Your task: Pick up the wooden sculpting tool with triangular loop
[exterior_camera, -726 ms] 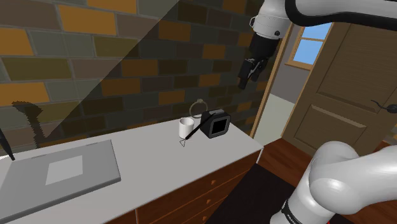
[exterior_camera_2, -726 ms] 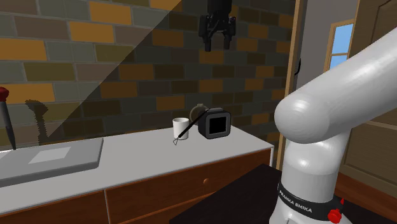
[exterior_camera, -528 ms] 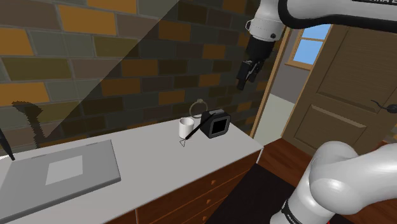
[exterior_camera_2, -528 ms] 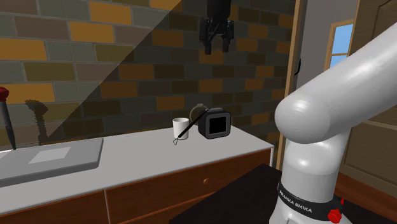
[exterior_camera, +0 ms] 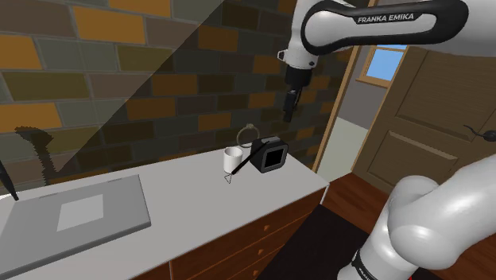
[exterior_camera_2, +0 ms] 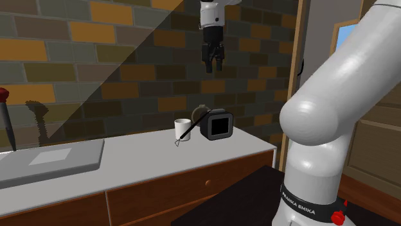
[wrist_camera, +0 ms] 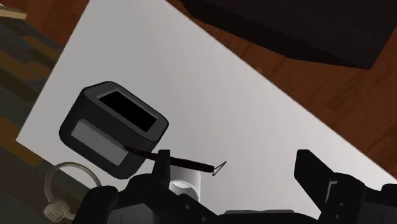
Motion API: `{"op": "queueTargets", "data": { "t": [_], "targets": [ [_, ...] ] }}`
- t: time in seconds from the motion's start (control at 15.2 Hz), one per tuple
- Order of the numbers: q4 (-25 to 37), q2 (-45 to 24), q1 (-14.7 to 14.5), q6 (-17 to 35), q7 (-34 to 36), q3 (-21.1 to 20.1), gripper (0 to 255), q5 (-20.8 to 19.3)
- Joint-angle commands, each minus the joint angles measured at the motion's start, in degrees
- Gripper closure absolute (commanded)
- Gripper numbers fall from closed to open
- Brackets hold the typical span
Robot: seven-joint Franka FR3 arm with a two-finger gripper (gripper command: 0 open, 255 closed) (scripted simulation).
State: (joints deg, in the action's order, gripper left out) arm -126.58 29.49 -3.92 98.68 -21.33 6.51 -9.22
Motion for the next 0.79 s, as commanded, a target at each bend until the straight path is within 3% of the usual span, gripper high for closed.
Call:
{"op": "queueTargets", "data": {
  "t": [0.0, 0.73],
  "targets": [
    [1.69, -4.87, -0.82, 1.34, -4.92, 1.64, 0, -0.2],
    [14.3, -31.44, -2.78, 5.05, -29.77, 5.72, 0, 0.61]
  ]
}}
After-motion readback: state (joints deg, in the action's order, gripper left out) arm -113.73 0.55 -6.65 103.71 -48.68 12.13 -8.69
